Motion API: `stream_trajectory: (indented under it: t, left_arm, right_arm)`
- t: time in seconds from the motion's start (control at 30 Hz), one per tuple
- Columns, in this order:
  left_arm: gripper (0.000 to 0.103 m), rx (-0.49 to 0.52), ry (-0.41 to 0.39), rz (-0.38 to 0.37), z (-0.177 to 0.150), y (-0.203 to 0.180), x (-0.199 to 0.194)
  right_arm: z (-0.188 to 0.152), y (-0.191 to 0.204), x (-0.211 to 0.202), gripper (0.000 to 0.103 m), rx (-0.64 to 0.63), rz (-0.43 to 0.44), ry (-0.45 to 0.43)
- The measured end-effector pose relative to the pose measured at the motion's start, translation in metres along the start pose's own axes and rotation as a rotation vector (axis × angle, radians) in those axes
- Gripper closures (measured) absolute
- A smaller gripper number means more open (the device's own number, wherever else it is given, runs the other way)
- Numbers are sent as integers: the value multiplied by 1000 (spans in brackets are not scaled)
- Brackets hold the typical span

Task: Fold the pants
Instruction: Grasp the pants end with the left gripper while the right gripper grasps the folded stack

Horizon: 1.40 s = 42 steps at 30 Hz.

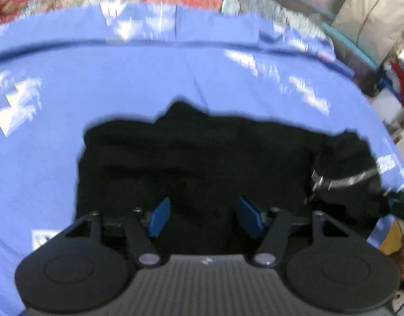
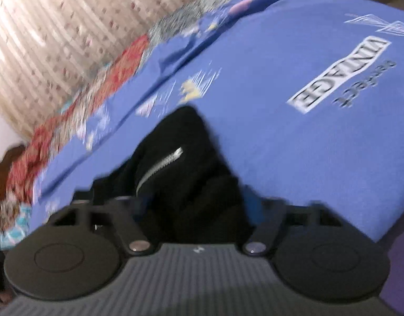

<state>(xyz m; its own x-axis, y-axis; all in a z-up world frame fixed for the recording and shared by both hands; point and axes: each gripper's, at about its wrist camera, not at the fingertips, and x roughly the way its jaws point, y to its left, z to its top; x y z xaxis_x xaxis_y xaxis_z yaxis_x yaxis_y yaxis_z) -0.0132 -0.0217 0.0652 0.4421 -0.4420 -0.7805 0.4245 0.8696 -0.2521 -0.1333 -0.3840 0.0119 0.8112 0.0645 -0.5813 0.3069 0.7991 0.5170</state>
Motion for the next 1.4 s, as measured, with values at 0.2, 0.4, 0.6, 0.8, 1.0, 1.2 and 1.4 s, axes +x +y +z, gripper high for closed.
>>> stream_trajectory:
  t: [0.2,0.4,0.6,0.8,1.0,1.2,1.4]
  left_arm:
    - [17,-2,-100,-143,44,-32,-33]
    - [4,130,-43,-245,62,-104,-14]
    - [41,119,74,-282,62,-133,23]
    - [77,-52,95,-312,60,-87,29]
    - [78,-86,85,-341,59,-70,25]
    - [78,-138,57,-355,63,-53,15]
    - [79,-142,28,-351,58,-34,0]
  right_arm:
    - [-1,48,-19,80,-187,52,-33]
    - [-25,112,-31,81,-476,88,-74]
    - [-44,134,-32,81,-640,117,-57]
    - [-45,125,-50,81,-696,186,-59]
    - [-41,113,-63,56,-670,217,-56]
    - [-51,120,-51,31,-707,190,-40]
    - [-59,139,-43,88,-754,256,43]
